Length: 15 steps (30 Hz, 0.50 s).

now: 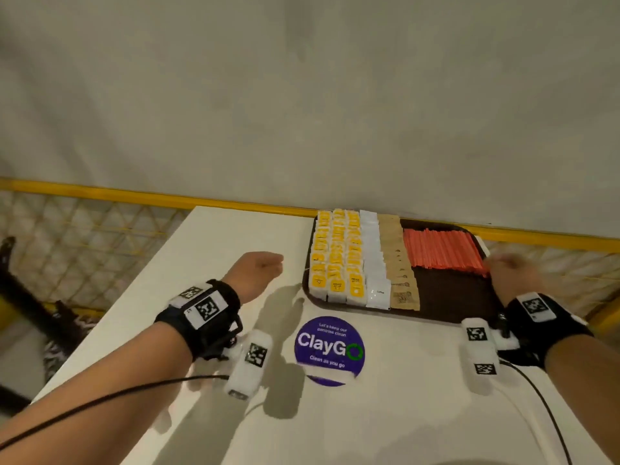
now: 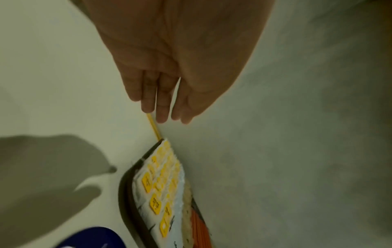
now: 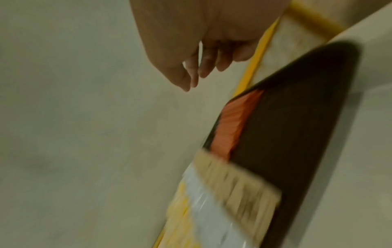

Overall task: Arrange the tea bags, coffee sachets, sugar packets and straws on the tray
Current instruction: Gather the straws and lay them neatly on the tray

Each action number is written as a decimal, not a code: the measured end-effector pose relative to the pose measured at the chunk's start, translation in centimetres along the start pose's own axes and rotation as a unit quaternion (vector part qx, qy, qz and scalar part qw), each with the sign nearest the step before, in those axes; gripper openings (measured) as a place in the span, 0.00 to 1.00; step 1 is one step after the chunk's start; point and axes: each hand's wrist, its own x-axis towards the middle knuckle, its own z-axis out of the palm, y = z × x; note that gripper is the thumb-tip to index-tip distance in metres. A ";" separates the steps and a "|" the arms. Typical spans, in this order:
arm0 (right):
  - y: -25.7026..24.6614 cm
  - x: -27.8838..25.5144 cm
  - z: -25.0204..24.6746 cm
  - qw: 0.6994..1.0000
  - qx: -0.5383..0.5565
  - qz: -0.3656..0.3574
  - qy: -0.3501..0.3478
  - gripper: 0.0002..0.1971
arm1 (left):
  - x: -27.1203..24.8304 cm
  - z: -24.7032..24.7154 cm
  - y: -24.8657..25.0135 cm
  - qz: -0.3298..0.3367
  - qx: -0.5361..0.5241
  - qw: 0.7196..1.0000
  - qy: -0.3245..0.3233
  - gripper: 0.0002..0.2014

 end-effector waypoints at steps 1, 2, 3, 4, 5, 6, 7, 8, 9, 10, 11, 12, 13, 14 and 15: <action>-2.0 -1.7 1.1 0.998 0.025 -0.055 -0.025 0.12 | -2.5 -1.8 -0.2 0.023 0.019 0.999 -0.014 0.17; -3.7 -3.8 2.6 0.992 0.049 -0.104 -0.056 0.11 | -4.9 -3.9 -0.9 0.035 0.049 0.998 -0.030 0.20; -5.4 -6.3 4.2 0.982 0.062 -0.137 -0.113 0.11 | -7.2 -5.9 -1.7 0.035 0.097 0.994 -0.041 0.23; -6.4 -8.5 6.1 0.967 0.079 -0.163 -0.176 0.12 | -9.2 -7.8 -2.9 0.019 0.147 0.988 -0.050 0.28; -7.4 -11.0 7.9 0.947 0.077 -0.196 -0.244 0.14 | -11.0 -9.3 -4.1 -0.005 0.195 0.979 -0.057 0.34; -8.2 -13.3 9.6 0.922 0.065 -0.231 -0.304 0.16 | -12.6 -10.4 -5.3 -0.035 0.238 0.969 -0.064 0.40; -9.2 -15.9 11.1 0.897 0.043 -0.260 -0.354 0.19 | -14.1 -11.2 -6.3 -0.059 0.271 0.958 -0.071 0.45; -9.9 -18.1 12.8 0.875 0.025 -0.276 -0.397 0.23 | -15.3 -11.4 -7.2 -0.076 0.289 0.951 -0.075 0.49; -10.4 -20.1 14.4 0.853 0.008 -0.288 -0.436 0.28 | -16.2 -11.3 -8.0 -0.086 0.291 0.950 -0.076 0.52; -11.0 -21.9 15.9 0.830 -0.010 -0.303 -0.468 0.34 | -16.7 -11.2 -8.9 -0.090 0.284 0.952 -0.072 0.55; -11.7 -23.7 17.1 0.807 -0.045 -0.322 -0.492 0.40 | -17.0 -11.1 -9.7 -0.096 0.269 0.957 -0.060 0.58; -12.3 -25.1 18.2 0.783 -0.080 -0.345 -0.511 0.46 | -17.0 -10.9 -10.5 -0.106 0.248 0.962 -0.041 0.61; -12.8 -26.2 19.2 0.764 -0.114 -0.362 -0.522 0.50 | -16.9 -10.9 -11.1 -0.114 0.228 0.967 -0.021 0.63; -13.1 -26.9 20.2 0.750 -0.140 -0.373 -0.528 0.54 | -16.7 -10.8 -11.6 -0.118 0.216 0.969 -0.005 0.63; -13.3 -27.3 20.9 0.741 -0.162 -0.383 -0.527 0.55 | -16.5 -10.7 -12.0 -0.119 0.210 0.970 0.004 0.63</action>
